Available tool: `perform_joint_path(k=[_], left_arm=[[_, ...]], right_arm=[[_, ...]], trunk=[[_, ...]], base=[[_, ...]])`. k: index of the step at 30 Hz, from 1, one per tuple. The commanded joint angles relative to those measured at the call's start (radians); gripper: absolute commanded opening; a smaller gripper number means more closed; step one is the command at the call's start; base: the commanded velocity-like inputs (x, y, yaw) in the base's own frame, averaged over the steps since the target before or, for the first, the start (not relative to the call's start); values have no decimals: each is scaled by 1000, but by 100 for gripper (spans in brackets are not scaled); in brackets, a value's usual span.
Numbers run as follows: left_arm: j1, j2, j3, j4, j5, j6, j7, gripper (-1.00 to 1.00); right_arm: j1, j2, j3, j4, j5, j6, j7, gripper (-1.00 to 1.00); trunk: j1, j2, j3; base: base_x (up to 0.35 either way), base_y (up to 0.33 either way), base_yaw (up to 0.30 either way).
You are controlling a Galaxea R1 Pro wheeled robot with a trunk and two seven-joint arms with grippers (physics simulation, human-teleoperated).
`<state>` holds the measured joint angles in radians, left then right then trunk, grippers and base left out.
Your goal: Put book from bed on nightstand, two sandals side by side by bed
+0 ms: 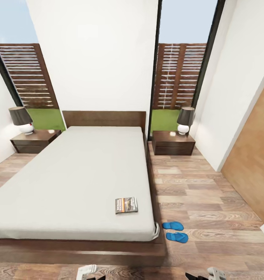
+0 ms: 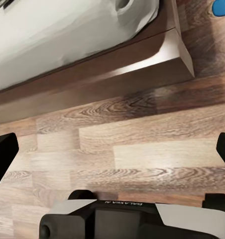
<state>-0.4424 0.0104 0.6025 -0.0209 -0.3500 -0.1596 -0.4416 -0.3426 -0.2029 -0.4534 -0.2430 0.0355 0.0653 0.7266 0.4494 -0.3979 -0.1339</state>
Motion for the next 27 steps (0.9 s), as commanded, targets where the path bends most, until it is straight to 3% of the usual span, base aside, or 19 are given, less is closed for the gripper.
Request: perform_joint_path(k=[1,11,19,27], left_arm=[[-1,0,8,1,-11,-5,-1,100],[-1,0,8,1,-11,-5,0,100],[-1,0,8,1,-11,-5,0,100],[-1,0,8,0,-11,-5,0,100]], right_arm=[[-1,0,-8,-1,4,6,6,100],[-1,0,-8,-1,3,1,2,100],[-1,0,-8,-1,3,1,1,100],[0,0,-8,-1,3,1,1,100]], trunk=[[1,-2,-2],[1,-2,-3],[1,-2,-3],[1,-2,-3]], base=[[65,0,63],[274,0,9],[92,0,0],[299,0,0]])
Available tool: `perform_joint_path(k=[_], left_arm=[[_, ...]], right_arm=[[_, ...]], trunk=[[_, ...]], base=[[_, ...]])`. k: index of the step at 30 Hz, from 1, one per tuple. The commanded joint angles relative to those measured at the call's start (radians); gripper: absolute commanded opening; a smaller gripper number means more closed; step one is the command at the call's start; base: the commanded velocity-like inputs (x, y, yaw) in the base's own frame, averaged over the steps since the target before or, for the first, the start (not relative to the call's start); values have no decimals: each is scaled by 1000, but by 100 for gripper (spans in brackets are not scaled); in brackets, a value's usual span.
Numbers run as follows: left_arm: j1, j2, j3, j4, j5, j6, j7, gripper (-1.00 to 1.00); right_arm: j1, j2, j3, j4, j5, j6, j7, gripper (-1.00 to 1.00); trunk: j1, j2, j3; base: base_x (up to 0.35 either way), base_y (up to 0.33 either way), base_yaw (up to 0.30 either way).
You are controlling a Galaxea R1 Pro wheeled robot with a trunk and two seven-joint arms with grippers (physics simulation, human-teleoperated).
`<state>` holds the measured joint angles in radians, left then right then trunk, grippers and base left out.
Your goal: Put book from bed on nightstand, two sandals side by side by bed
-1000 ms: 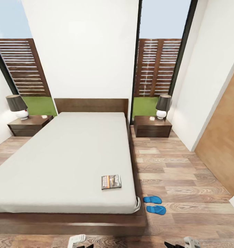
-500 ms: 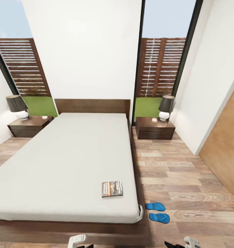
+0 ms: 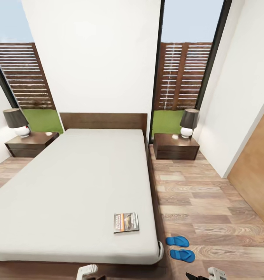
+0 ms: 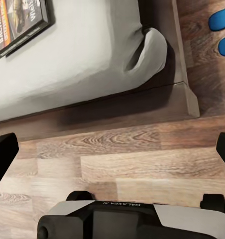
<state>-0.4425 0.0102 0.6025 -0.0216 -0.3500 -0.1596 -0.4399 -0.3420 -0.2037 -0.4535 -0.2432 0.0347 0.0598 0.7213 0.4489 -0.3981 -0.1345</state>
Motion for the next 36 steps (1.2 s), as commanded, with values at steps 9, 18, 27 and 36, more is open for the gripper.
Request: perform_joint_path(k=[9,18,27,36], left_arm=[[-1,1,8,2,-11,-5,-2,100],[-1,1,8,1,-12,-6,-5,100],[-12,1,4,-86,-12,6,-77,100],[-98,-147,-1,-568,-9,403,-195,100]], right_arm=[[-1,1,-8,-1,4,6,6,100],[-1,0,-8,-1,4,6,7,100],[-2,0,-8,-1,4,6,3,100],[-1,0,-8,-1,4,6,3,100]], trunk=[[1,-2,-2],[1,-2,-2],[1,-2,-2],[1,-2,-2]], base=[[216,0,0],[4,0,0],[0,0,0],[0,0,0]])
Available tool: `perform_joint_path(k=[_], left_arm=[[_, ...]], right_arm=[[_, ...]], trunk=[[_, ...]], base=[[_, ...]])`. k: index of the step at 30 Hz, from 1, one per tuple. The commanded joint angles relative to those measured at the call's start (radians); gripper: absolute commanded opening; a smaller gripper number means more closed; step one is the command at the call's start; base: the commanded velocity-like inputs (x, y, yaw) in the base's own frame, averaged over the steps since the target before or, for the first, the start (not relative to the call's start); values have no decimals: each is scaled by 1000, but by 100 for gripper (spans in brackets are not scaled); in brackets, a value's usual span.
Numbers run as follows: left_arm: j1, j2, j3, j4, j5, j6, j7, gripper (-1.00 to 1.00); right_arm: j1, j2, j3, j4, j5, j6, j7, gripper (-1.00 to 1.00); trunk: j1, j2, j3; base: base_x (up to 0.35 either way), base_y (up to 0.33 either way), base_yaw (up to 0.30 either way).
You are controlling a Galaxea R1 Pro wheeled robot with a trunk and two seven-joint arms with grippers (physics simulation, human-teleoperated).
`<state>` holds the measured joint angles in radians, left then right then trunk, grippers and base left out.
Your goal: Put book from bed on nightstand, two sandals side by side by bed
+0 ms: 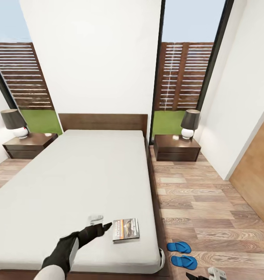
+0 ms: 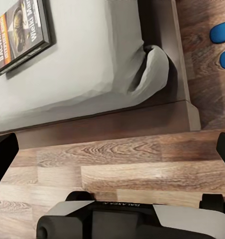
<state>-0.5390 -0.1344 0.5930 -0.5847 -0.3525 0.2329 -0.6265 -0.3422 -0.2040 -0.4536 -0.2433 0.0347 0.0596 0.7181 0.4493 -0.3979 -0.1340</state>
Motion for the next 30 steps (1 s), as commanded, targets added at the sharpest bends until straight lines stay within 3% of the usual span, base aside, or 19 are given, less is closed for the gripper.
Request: perform_joint_path(k=[1,4,6,8,10,12,18,20,23,27,30], left_arm=[[-9,-19,6,-64,-6,56,-12,100],[-48,-40,2,-143,-4,151,-16,100],[-108,-40,1,-171,0,233,-18,100],[-201,-40,0,-186,32,348,-18,100],[-276,-40,-1,-192,89,438,-16,100],[-299,-40,-1,-193,112,464,-15,100],[-335,-40,-4,-178,136,503,-14,100],[-339,-40,-17,-125,136,504,-9,100],[-341,-40,-47,-39,135,466,-1,100],[-341,-40,-72,-4,136,380,6,100],[-341,-40,-77,11,137,356,5,100]], right_arm=[[-1,0,-8,-1,4,6,6,100],[-1,0,-8,-1,4,6,6,100],[-1,0,-8,-1,4,6,6,100],[-1,0,-8,-1,4,6,6,100],[-1,0,-8,-1,4,6,6,100],[-1,0,-8,-1,4,6,5,100],[-1,0,-8,-1,4,6,5,100],[-1,0,-9,-1,4,6,4,100],[-1,-4,-12,-1,4,5,4,100],[-1,-7,-14,-1,4,6,3,100],[-1,-7,-13,-1,4,6,3,100]], trunk=[[1,-2,-2],[1,-2,-2],[1,-2,-2],[1,-2,-2],[1,-2,-2],[1,-2,-2],[1,-2,-2],[1,-2,-2],[1,-2,-2],[1,-2,-2],[1,-2,-2]], base=[[0,0,0],[0,0,0],[0,0,0],[0,0,0],[0,0,0],[0,0,0],[0,0,0],[0,0,0],[0,0,0],[0,0,0],[0,0,0]])
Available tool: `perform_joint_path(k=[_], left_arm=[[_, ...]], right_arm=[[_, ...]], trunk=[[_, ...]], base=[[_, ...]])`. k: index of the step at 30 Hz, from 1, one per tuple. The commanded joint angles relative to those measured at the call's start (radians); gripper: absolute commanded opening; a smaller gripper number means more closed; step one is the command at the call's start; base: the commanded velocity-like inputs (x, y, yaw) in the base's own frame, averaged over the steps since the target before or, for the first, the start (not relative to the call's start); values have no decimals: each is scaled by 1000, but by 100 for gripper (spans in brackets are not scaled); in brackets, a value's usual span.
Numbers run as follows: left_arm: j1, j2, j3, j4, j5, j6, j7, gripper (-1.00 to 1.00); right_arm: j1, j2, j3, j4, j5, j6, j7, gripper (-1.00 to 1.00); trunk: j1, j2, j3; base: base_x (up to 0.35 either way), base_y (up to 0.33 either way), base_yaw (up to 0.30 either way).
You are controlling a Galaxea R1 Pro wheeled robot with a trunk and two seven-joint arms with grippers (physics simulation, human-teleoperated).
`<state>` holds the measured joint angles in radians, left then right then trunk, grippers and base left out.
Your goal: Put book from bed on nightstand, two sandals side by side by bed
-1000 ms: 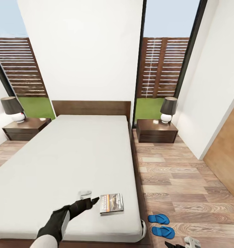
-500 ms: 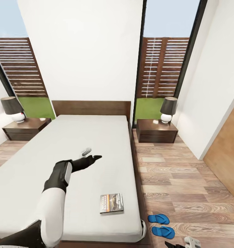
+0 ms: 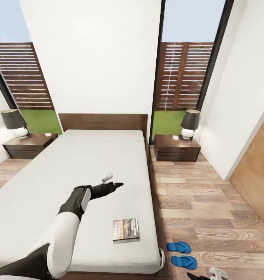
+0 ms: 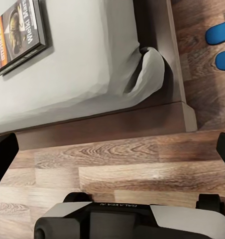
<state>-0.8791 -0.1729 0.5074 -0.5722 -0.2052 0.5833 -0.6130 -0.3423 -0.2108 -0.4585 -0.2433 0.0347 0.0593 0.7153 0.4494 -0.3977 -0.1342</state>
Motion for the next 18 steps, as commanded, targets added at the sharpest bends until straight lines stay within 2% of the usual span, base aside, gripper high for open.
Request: perform_joint_path(k=[1,18], left_arm=[[-1,-2,8,2,-10,4,-8,100],[-1,-2,5,22,-10,-1,-9,100]], right_arm=[[-1,0,-8,-1,4,6,6,100],[-1,-1,-10,-2,4,7,9,100]], trunk=[[1,-2,-2],[1,-2,-3]], base=[[0,0,0],[0,0,0]])
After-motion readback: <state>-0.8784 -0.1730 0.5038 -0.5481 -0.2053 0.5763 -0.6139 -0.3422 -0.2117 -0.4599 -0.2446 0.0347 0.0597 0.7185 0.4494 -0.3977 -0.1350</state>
